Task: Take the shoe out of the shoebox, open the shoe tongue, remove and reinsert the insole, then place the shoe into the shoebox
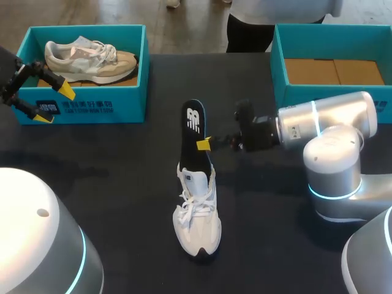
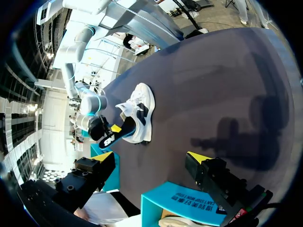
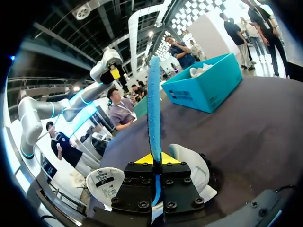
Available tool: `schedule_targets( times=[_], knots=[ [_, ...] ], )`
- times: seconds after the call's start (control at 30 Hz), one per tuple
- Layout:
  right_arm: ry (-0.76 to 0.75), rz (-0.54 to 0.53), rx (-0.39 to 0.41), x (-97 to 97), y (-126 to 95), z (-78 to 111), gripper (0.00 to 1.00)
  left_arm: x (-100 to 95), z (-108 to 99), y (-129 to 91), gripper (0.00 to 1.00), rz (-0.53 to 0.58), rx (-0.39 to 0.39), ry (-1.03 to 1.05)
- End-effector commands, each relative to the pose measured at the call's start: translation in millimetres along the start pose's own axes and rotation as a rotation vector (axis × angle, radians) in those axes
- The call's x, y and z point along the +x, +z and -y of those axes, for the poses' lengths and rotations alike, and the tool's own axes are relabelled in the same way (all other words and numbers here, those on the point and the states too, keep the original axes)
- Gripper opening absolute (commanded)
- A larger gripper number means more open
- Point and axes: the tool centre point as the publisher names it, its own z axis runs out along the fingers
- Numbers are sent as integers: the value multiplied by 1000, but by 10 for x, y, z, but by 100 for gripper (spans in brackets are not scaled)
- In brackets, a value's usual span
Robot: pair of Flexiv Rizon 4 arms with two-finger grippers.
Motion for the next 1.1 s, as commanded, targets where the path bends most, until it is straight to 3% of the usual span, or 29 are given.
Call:
schedule_targets(
  times=[0.03, 0.53, 1.1],
  knots=[
    [0, 3, 7, 27, 19, -4, 0, 2, 0, -1, 100, -1, 0, 1],
    [41, -96, 112, -9, 103, 11, 0, 2, 0, -1, 100, -1, 0, 1],
    [143, -179, 125, -115, 70, 160, 0, 2, 0, -1, 100, -1, 0, 1]
  ],
)
